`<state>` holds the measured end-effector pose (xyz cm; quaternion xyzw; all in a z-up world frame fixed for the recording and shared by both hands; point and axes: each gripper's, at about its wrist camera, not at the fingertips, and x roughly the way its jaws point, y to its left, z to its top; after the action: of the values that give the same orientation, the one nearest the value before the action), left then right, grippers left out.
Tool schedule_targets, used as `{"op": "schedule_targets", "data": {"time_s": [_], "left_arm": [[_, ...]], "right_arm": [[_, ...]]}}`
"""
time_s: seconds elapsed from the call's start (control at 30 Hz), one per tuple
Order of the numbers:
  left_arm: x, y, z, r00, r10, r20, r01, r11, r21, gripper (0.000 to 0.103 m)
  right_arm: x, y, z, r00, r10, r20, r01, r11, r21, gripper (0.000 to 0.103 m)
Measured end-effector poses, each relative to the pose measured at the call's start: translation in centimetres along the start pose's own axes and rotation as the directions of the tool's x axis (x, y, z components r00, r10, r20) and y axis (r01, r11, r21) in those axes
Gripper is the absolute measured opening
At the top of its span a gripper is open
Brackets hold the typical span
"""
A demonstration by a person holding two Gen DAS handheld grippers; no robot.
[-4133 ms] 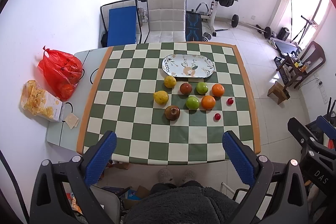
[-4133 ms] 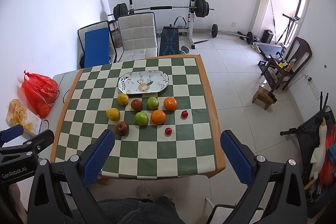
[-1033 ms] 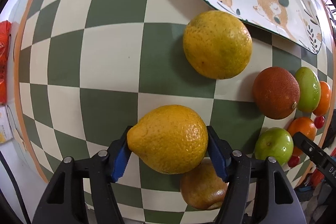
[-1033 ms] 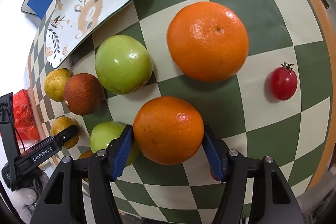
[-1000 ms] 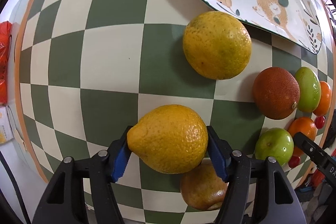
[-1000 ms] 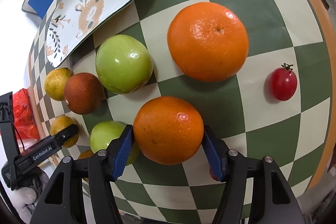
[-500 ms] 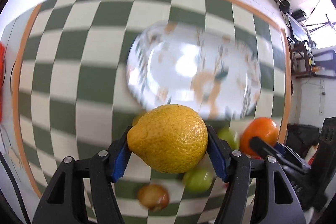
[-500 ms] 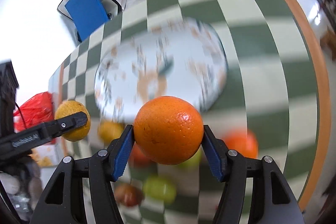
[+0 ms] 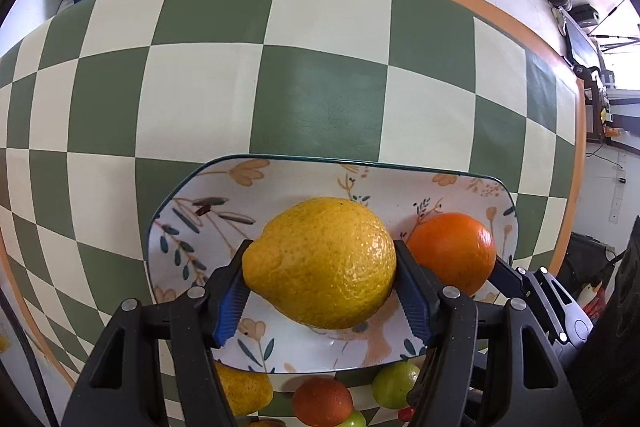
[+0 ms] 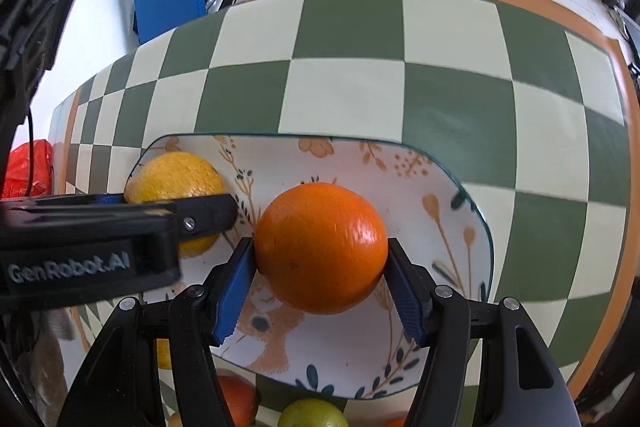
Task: Organize fruits
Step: 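Carry the orange with right while left carries the yellow citrus onto the plate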
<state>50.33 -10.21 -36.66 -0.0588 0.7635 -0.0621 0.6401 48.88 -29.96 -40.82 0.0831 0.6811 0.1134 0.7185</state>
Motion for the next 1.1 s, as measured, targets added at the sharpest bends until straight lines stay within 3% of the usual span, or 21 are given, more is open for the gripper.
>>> {"op": "schedule_targets", "data": {"time_s": [0.23,0.3,0.37,0.43,0.5,0.63,0.83,1.1], "left_arm": [[0.8,-0.2,0.4,1.000,0.023,-0.001,-0.023,1.000,-0.014,0.064],[0.6,0.0,0.6,1.000,0.023,0.009,-0.023,0.999,-0.030,0.068],[0.1,0.5,0.6,0.999,0.023,0.025,-0.022,0.999,-0.034,0.083],[-0.7,0.8,0.5,0.998,0.037,0.046,-0.036,0.999,-0.029,0.084],[-1.4,0.9,0.2,0.996,0.064,0.065,-0.062,0.998,-0.026,0.084],[-3.3,1.5,-1.4,0.988,0.100,0.120,-0.099,0.995,-0.016,0.085],[-6.1,1.7,-5.6,0.950,0.205,0.236,-0.207,0.978,-0.016,0.085],[-10.6,1.7,-11.5,0.896,0.237,0.374,-0.253,0.968,-0.009,0.085]], "right_arm": [[0.1,-0.7,0.7,0.999,0.015,-0.030,-0.015,1.000,0.013,0.071],[-0.1,-0.7,0.7,1.000,0.017,-0.026,-0.017,1.000,0.024,0.076],[-0.4,-0.7,0.7,1.000,0.018,-0.024,-0.018,0.999,0.036,0.080],[-1.0,-0.8,0.5,1.000,0.018,-0.017,-0.017,0.998,0.057,0.084],[-1.6,-0.9,0.3,1.000,0.005,-0.014,-0.003,0.997,0.073,0.095],[-3.5,-0.6,-0.9,0.998,-0.055,0.020,0.053,0.995,0.082,0.095],[-6.4,0.5,-4.0,0.989,-0.133,0.069,0.127,0.988,0.087,0.095],[-11.1,2.3,-9.5,0.970,-0.194,0.145,0.180,0.979,0.100,0.095]]}}
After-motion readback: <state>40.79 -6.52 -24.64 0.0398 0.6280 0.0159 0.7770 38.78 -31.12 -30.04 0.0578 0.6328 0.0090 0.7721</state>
